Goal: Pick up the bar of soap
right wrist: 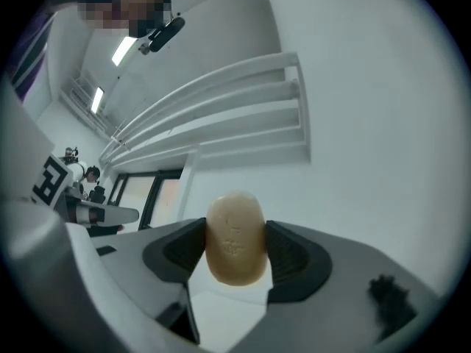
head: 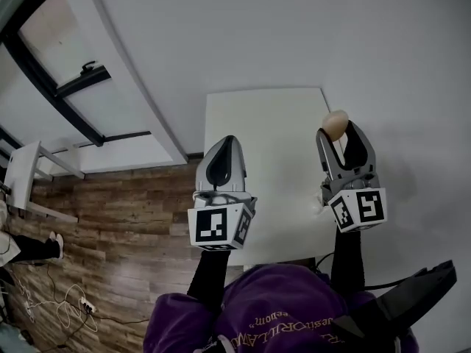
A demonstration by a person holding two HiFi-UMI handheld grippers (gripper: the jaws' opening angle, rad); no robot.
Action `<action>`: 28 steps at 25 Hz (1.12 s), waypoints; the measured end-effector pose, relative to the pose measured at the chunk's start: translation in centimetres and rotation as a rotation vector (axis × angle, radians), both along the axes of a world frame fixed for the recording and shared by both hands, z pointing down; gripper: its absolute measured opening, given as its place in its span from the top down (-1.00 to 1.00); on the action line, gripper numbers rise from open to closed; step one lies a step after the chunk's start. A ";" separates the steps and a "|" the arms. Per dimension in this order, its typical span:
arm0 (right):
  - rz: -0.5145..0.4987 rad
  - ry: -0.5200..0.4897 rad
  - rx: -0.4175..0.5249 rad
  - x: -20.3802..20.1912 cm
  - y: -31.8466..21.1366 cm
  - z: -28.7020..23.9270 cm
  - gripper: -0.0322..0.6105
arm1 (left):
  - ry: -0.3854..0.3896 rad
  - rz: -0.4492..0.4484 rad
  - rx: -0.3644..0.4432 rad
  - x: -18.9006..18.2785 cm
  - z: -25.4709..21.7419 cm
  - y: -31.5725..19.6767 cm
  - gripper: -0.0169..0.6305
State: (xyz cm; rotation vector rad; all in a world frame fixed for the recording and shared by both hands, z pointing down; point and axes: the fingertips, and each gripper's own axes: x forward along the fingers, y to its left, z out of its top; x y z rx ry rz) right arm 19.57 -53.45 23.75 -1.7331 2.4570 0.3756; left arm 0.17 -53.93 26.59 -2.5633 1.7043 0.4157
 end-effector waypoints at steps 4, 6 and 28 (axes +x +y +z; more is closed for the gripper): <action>-0.009 -0.036 0.044 -0.4 0.5 -1.6 0.07 | 0.007 -0.010 0.028 0.1 -1.4 0.8 0.93; -0.005 -0.046 0.061 -0.4 0.5 -2.1 0.07 | -0.004 -0.020 0.042 0.6 -1.7 1.0 0.93; -0.037 -0.064 0.119 -1.9 1.7 -4.1 0.07 | -0.020 -0.027 0.115 1.2 -3.9 1.6 0.93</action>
